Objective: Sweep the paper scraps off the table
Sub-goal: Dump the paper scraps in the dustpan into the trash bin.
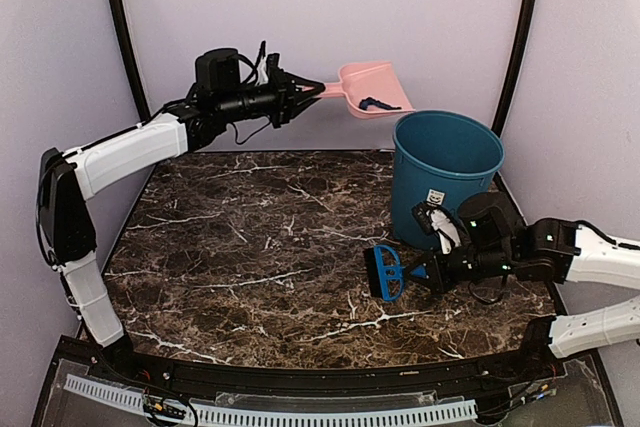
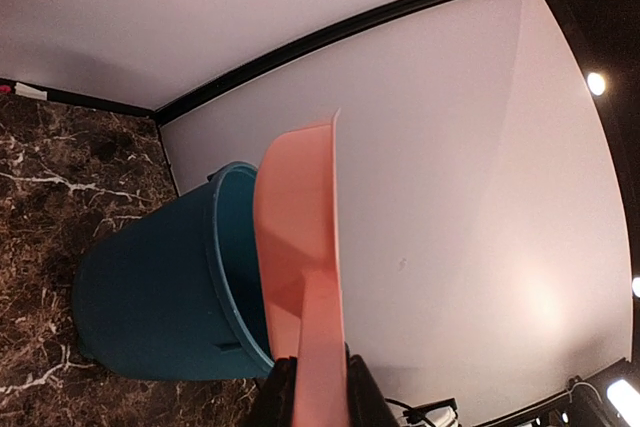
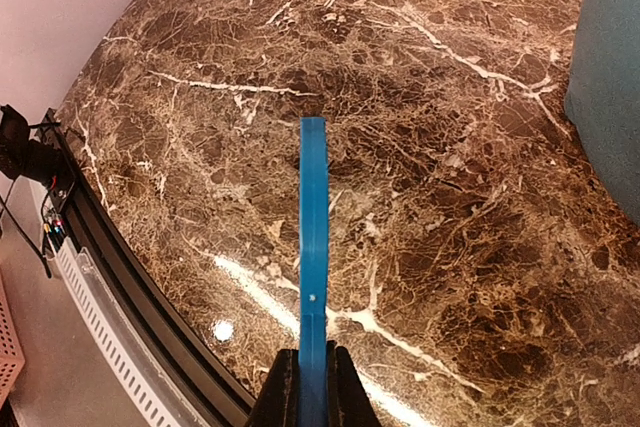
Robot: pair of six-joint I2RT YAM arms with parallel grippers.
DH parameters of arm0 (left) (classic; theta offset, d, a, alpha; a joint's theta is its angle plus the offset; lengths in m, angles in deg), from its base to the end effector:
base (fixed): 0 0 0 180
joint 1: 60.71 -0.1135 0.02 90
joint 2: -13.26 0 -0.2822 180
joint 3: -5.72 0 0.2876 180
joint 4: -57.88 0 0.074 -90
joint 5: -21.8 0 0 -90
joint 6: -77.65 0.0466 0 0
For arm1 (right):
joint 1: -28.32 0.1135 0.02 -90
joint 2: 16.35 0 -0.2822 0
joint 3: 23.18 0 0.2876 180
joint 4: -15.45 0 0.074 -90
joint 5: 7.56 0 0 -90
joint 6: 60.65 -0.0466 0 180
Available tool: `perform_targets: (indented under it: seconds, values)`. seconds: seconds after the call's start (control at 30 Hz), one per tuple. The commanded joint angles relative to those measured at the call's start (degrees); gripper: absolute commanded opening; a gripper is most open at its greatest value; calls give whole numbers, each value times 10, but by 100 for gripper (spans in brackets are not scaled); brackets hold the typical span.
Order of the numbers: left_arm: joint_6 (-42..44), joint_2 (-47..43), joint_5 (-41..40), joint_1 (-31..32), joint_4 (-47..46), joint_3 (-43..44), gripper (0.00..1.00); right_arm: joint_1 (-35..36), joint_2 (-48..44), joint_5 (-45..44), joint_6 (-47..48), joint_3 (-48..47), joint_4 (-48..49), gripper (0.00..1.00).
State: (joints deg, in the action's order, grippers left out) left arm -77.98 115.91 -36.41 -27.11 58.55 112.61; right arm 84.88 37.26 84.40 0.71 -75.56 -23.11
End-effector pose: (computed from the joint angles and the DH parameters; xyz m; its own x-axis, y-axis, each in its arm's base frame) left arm 0.3879 -0.2872 0.4172 -0.8060 -0.3941 -0.4417 0.4220 0.1407 -0.8956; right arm 0.1269 0.1951 0.2573 -0.7162 -0.2152 -0.6639 -0.5756 0.7201 0.3875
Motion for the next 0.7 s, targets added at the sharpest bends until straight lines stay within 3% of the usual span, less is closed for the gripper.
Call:
perform_targets:
  seconds: [0.0,0.23,0.43,0.67]
  values:
    - [21,53,-8,26,24,104,0,3,8,9,-6,12,45,0]
    - [64,155,-10,52,52,248,0,3,9,4,-9,17,51,0]
    - [124,219,-6,58,21,305,0,3,19,2,-9,16,50,0]
    - [256,261,12,64,-35,344,0,3,29,9,-9,14,57,0]
